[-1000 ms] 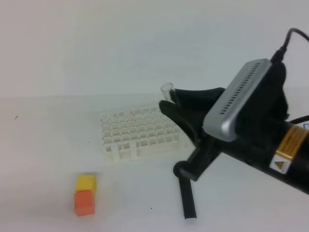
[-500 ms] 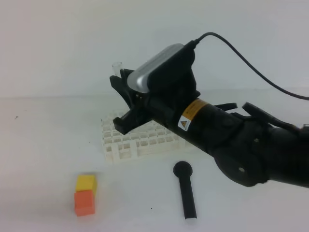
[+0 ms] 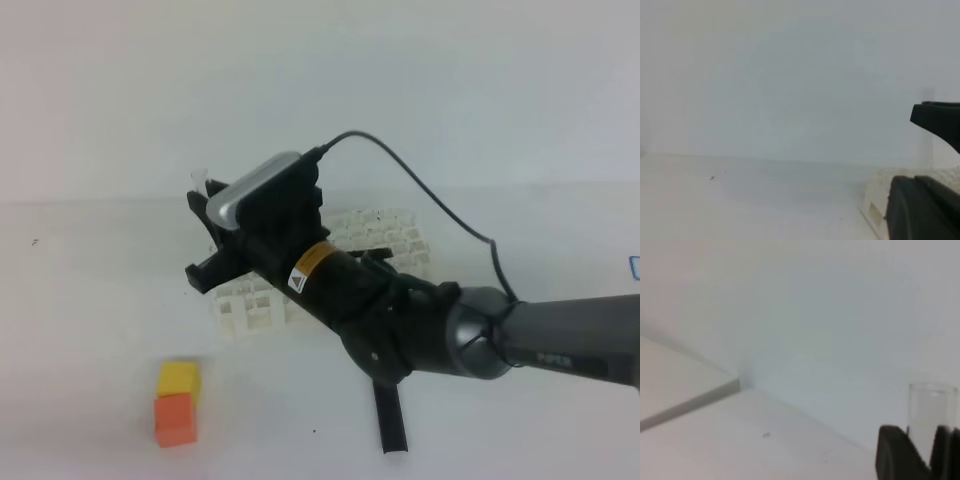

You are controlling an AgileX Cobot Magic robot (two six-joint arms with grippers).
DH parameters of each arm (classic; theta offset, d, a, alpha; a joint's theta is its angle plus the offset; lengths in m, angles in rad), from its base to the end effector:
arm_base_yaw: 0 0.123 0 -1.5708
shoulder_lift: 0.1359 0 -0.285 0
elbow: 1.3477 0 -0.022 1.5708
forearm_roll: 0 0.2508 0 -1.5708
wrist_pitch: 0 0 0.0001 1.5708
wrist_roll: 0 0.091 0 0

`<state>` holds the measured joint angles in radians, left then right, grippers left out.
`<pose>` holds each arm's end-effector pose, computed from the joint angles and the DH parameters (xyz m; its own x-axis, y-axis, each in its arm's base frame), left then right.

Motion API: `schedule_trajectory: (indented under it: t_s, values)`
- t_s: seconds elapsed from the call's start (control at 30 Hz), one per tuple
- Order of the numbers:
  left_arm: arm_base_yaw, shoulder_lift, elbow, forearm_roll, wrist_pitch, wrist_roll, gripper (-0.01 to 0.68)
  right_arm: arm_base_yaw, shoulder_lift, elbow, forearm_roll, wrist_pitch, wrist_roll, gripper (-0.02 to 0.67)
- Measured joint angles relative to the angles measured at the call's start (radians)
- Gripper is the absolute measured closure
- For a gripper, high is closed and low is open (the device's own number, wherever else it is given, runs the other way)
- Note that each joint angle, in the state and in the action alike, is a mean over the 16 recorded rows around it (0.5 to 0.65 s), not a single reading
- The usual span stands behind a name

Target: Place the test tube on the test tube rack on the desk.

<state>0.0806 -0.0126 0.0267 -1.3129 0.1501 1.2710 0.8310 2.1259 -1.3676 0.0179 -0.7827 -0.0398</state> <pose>0.0566 -0.0087 0.2014 0.0319 -0.0362 -0.9988 0.0657 0.9973 -0.0341 0.3259 0.3554 0.2139 0.0948 0.0636 -0.9935 -0.7278 0.6853 -0.0255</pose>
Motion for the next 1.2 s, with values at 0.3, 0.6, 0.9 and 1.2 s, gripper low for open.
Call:
schedule_trajectory:
  t_s: [0.3, 0.6, 0.9, 1.2]
  values:
    - [0.000, -0.001, -0.011, -0.028, 0.000, 0.001, 0.674, 0.000, 0.073, -0.042, 0.001, -0.055, 0.018, 0.521]
    - [0.000, 0.002, -0.022, -0.034, 0.000, 0.004, 0.674, 0.000, 0.080, -0.054, -0.020, -0.098, 0.043, 0.521]
    - [0.000, 0.003, -0.022, -0.034, 0.000, 0.007, 0.674, 0.000, 0.090, -0.057, -0.060, -0.095, 0.042, 0.521]
    - [0.000, 0.002, -0.022, -0.034, 0.000, 0.005, 0.674, 0.000, 0.093, -0.057, -0.080, -0.088, 0.024, 0.521]
